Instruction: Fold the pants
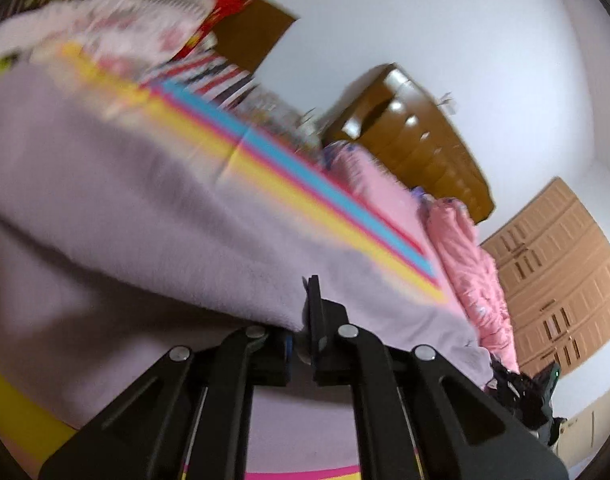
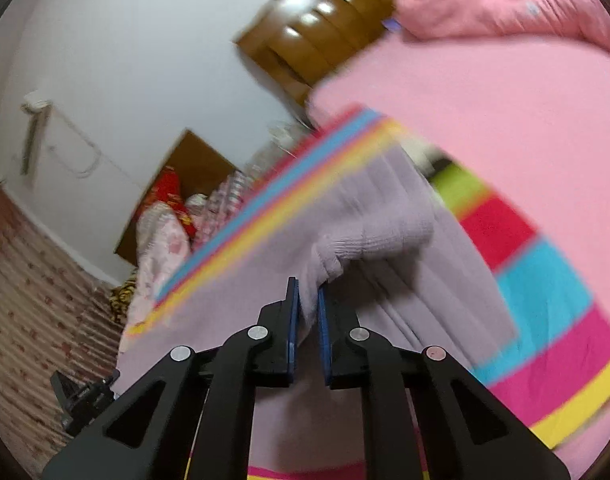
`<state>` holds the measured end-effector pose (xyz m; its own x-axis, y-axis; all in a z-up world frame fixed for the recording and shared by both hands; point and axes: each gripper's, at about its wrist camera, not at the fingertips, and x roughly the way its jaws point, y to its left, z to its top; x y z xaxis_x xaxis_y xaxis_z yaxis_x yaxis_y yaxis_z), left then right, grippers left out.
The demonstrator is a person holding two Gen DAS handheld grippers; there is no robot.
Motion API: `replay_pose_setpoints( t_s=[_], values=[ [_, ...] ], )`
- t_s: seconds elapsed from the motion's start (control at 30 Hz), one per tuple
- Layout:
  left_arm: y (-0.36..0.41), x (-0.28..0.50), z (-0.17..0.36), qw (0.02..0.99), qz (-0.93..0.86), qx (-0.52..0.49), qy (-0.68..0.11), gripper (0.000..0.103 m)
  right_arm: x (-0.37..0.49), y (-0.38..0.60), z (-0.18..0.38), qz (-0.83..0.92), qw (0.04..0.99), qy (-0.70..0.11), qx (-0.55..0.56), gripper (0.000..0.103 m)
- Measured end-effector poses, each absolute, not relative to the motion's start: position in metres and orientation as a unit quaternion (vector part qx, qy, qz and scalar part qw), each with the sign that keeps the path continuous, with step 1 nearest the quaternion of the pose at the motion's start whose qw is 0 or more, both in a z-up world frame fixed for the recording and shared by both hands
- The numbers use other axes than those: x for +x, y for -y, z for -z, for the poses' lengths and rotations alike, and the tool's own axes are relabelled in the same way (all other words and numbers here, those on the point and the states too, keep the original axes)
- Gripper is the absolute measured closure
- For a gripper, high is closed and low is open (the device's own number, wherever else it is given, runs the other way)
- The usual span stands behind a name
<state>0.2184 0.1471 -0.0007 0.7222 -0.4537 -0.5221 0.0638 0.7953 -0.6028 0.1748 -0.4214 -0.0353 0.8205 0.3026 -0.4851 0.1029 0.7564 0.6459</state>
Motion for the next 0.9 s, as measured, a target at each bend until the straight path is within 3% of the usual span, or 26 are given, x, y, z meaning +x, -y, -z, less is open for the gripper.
replay_pose_setpoints(
  t_s=[0.07,0.13,0.27,0.33,0.63,0.9],
  values=[
    [-0.148,0.205,-0.027,0.893,0.159,-0.264,-0.328,0.098,0.168,0.417,0.011,-0.072,0.904,-0.278,0.318,0.092],
    [-0.150,0.192,-0.023,0.892,0.160,-0.244,-0.344,0.097,0.154,0.417,0.007,-0.069,0.911,-0.284,0.293,0.092],
    [-0.150,0.174,0.061,0.850,0.128,-0.252,-0.444,0.097,0.139,0.427,0.077,-0.035,0.871,-0.375,0.316,0.092],
    [-0.150,0.170,0.090,0.841,0.116,-0.268,-0.456,0.097,0.133,0.433,0.111,-0.024,0.852,-0.393,0.345,0.093],
    [-0.140,0.173,0.063,0.868,0.109,-0.225,-0.428,0.097,0.131,0.429,0.094,-0.029,0.870,-0.373,0.321,0.093],
    [-0.138,0.172,0.078,0.864,0.092,-0.217,-0.444,0.093,0.126,0.425,0.106,-0.017,0.863,-0.382,0.330,0.093]
  ],
)
